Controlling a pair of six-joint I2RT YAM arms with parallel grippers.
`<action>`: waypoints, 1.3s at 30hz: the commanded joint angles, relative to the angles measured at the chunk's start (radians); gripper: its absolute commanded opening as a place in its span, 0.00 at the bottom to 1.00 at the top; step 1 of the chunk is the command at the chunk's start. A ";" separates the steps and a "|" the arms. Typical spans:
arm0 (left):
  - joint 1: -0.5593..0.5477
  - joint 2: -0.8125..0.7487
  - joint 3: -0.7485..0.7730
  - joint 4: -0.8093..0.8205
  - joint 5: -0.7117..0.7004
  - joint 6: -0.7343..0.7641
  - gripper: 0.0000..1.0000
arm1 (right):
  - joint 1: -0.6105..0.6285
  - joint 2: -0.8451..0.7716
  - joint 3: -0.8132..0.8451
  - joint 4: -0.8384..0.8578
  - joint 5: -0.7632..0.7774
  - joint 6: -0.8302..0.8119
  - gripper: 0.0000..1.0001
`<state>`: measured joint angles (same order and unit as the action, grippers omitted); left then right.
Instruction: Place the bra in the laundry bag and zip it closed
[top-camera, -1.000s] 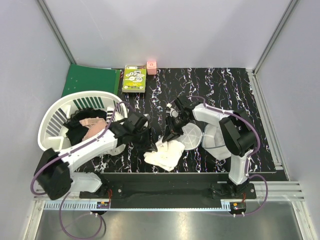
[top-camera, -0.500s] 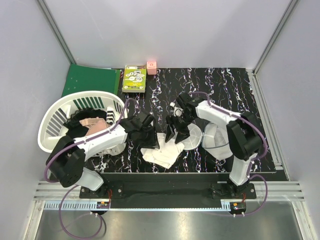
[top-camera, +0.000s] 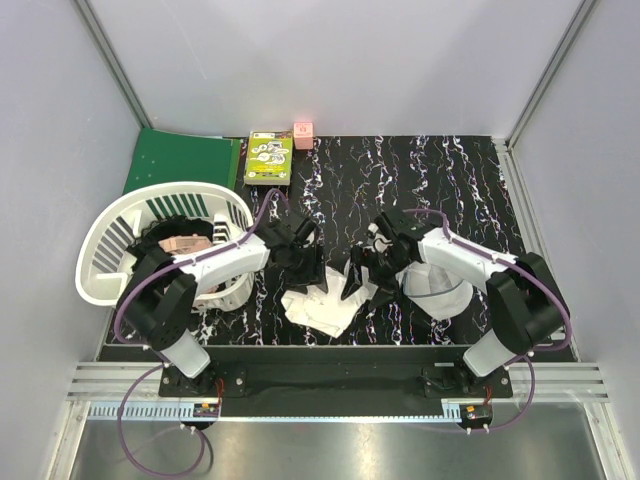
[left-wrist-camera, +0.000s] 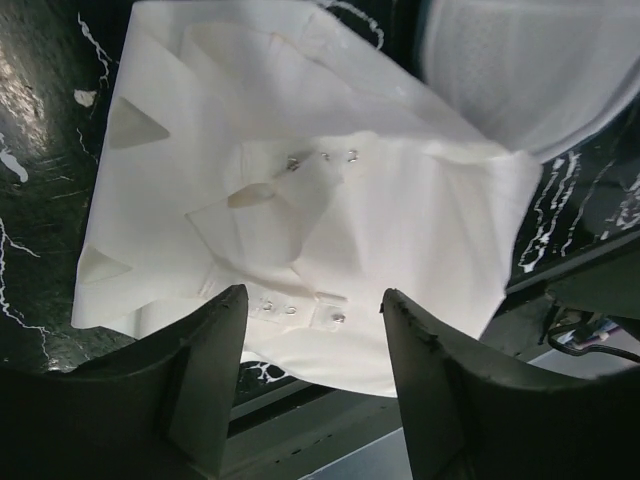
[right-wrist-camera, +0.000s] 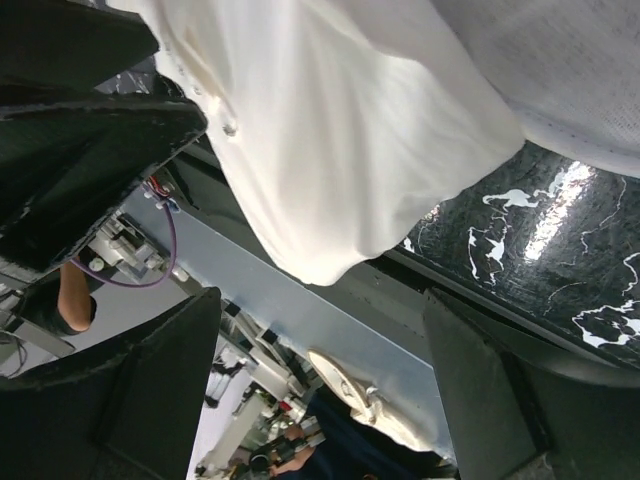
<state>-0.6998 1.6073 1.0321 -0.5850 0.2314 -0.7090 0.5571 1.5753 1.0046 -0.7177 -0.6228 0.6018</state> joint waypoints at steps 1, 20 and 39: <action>-0.003 0.012 0.029 -0.007 0.023 0.019 0.60 | -0.005 -0.011 -0.041 0.150 -0.040 0.090 0.88; -0.010 0.048 0.019 -0.029 0.026 0.009 0.23 | -0.002 0.095 -0.075 0.293 -0.063 0.125 0.71; -0.012 -0.015 0.029 -0.079 -0.006 0.049 0.00 | 0.053 0.227 0.037 0.322 -0.064 0.121 0.58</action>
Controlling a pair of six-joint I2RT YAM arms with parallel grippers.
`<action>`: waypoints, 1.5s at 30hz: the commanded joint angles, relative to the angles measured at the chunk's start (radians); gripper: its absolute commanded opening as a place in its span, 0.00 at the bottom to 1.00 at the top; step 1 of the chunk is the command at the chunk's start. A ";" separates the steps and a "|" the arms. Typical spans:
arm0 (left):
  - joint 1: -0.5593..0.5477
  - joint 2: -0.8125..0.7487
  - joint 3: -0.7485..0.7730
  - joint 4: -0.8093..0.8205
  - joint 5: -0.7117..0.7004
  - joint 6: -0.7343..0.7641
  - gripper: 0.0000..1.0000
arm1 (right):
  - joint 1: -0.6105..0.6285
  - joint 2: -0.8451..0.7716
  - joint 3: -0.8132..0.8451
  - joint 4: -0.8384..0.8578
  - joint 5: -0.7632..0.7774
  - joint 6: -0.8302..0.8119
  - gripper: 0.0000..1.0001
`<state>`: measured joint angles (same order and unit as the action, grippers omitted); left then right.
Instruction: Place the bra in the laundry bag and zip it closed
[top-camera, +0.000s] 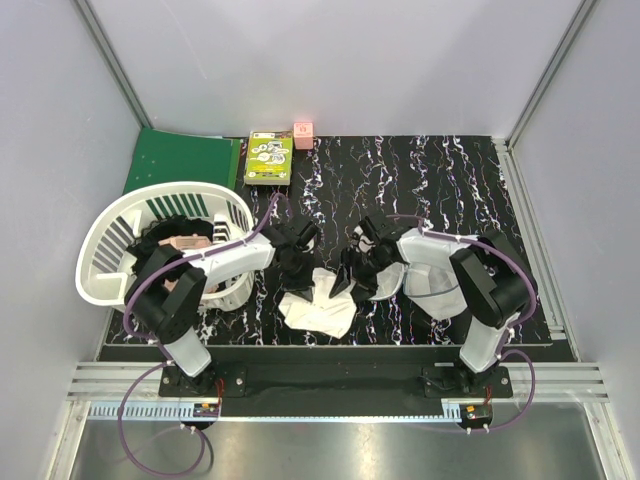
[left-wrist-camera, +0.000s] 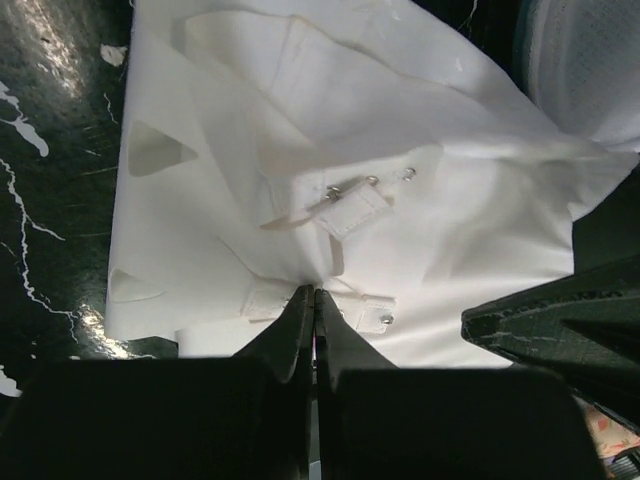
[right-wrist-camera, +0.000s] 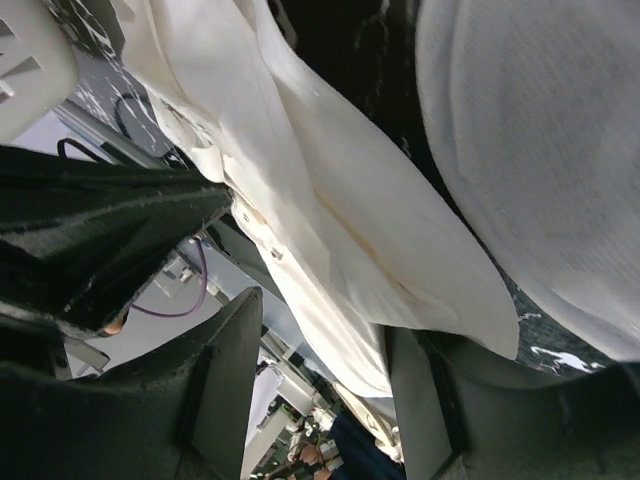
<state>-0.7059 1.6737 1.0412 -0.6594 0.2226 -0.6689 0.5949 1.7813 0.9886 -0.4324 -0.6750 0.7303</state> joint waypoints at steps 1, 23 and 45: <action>-0.007 -0.092 0.020 -0.003 0.012 -0.003 0.00 | 0.017 0.026 0.062 0.037 -0.011 -0.006 0.57; -0.010 -0.172 -0.046 -0.054 -0.094 -0.069 0.56 | 0.040 0.015 0.038 0.044 0.018 0.015 0.58; -0.015 -0.048 0.034 -0.078 -0.172 -0.014 0.08 | 0.039 0.058 0.076 0.044 0.020 0.000 0.52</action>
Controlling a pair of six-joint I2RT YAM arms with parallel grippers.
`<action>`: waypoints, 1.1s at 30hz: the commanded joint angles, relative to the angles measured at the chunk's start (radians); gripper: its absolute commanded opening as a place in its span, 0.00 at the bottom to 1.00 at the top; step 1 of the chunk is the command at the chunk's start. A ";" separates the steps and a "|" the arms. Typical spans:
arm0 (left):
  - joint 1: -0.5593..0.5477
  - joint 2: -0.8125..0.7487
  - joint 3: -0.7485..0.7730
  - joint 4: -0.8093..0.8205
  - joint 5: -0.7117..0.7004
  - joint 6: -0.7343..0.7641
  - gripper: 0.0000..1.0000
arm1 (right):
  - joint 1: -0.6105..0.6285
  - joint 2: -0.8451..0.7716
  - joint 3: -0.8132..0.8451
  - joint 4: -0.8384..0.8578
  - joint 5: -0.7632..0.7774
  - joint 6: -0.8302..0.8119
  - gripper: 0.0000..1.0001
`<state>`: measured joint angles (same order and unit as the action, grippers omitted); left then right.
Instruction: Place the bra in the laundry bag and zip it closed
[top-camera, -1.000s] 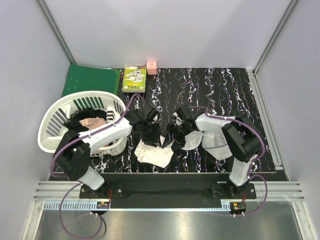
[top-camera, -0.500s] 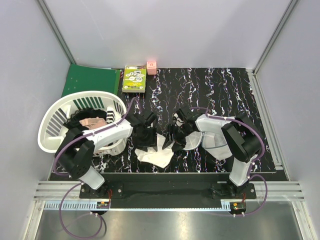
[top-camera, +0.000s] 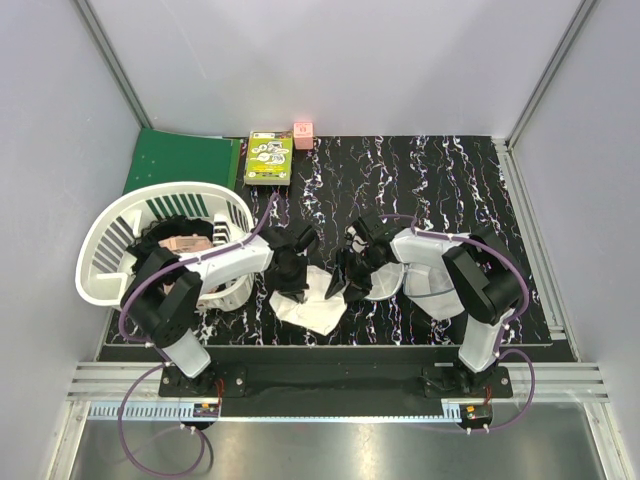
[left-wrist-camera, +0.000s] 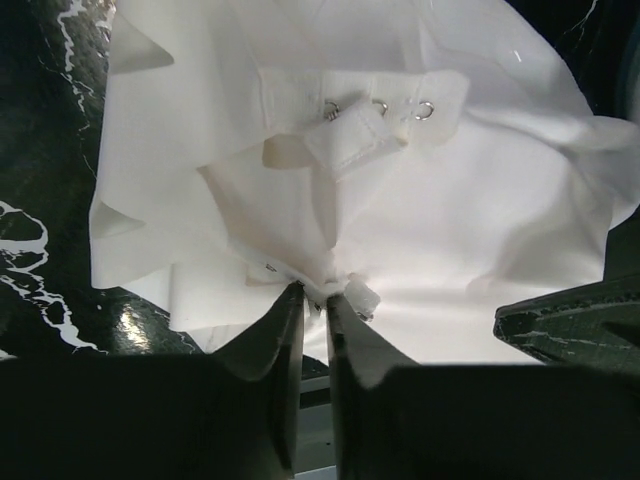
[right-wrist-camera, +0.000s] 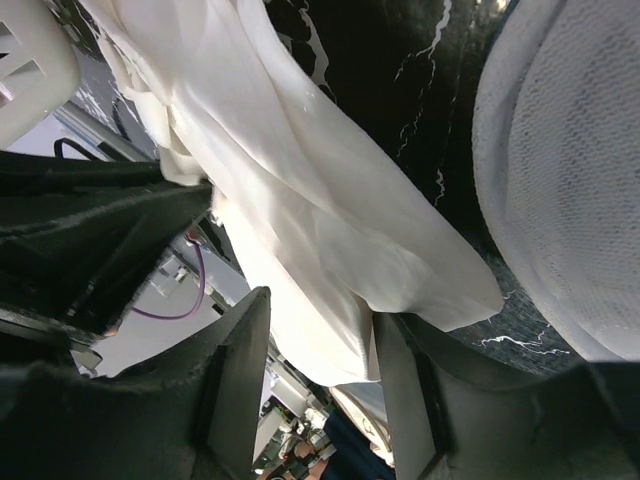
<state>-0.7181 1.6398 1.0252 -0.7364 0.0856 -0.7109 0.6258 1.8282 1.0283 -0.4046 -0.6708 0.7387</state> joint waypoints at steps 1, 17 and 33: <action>-0.003 -0.021 0.056 -0.006 -0.034 0.031 0.04 | 0.009 0.013 0.038 0.016 0.016 -0.012 0.51; -0.090 -0.138 0.145 -0.104 0.075 0.030 0.00 | 0.009 0.006 0.053 0.013 0.014 -0.027 0.13; -0.113 -0.055 -0.027 0.186 0.164 0.004 0.00 | -0.005 -0.162 -0.025 0.009 0.042 0.096 0.55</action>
<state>-0.8284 1.6039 1.0241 -0.6373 0.2443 -0.7082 0.6258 1.7622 1.0058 -0.4065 -0.6453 0.7879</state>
